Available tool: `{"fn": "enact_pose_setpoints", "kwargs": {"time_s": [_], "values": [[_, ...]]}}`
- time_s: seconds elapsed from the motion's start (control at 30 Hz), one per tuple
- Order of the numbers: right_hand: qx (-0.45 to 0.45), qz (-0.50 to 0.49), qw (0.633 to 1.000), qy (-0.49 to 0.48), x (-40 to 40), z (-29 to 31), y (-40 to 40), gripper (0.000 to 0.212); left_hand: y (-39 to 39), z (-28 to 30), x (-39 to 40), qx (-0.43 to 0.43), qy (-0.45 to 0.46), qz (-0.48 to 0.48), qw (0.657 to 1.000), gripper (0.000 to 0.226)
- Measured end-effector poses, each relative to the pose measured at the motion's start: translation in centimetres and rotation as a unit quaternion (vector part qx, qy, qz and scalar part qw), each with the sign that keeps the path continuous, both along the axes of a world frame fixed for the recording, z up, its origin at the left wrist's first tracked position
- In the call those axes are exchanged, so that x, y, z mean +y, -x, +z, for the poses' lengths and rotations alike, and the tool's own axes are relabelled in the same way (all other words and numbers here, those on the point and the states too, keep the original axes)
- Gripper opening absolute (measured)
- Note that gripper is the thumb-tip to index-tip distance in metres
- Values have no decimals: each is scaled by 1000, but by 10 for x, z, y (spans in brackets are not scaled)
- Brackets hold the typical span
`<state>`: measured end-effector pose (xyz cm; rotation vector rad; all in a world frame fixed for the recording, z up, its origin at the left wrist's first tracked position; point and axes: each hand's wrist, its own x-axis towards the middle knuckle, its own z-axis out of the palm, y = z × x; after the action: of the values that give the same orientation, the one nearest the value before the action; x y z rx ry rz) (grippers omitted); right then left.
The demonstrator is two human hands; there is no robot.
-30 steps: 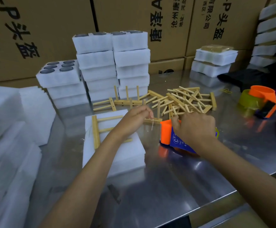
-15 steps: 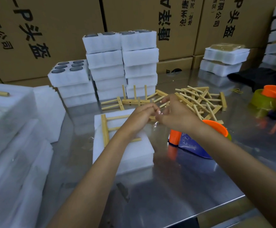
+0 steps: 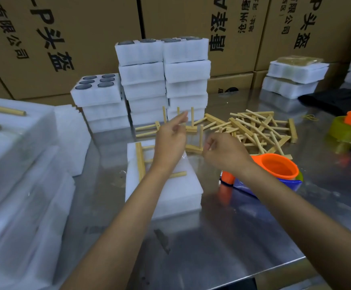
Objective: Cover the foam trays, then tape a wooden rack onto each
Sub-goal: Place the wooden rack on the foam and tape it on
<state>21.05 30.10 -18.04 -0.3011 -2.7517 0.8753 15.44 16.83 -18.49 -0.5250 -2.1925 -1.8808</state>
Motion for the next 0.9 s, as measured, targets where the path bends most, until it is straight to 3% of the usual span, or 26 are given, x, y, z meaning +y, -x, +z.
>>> {"fn": "enact_pose_setpoints", "kwargs": {"time_s": [0.13, 0.23, 0.33, 0.47, 0.53, 0.63, 0.73, 0.9], "values": [[13, -1, 994, 110, 7, 10, 2, 13, 0, 6, -38, -15, -69, 51, 996, 44], [13, 16, 991, 135, 5, 15, -1, 16, -1, 10, -66, -24, -91, 95, 991, 38], [0, 17, 998, 55, -1, 18, -3, 17, 2, 5, -95, -47, -63, 154, 985, 31], [-64, 45, 985, -154, -20, 16, -2, 20, 5, -17, -125, -132, 152, 214, 956, 27], [-109, 77, 977, -166, -30, 10, 1, 15, 2, -29, -128, -172, 157, 196, 953, 16], [-148, 107, 973, -138, -34, 4, 5, 10, -10, -44, -129, -182, 91, 188, 961, 19], [-148, 113, 981, -51, -29, -2, 9, 16, -21, -55, -130, -162, 103, 185, 964, 25], [-106, 123, 985, 65, -24, -21, 4, 16, -32, -59, -127, -148, 48, 170, 973, 21]]}}
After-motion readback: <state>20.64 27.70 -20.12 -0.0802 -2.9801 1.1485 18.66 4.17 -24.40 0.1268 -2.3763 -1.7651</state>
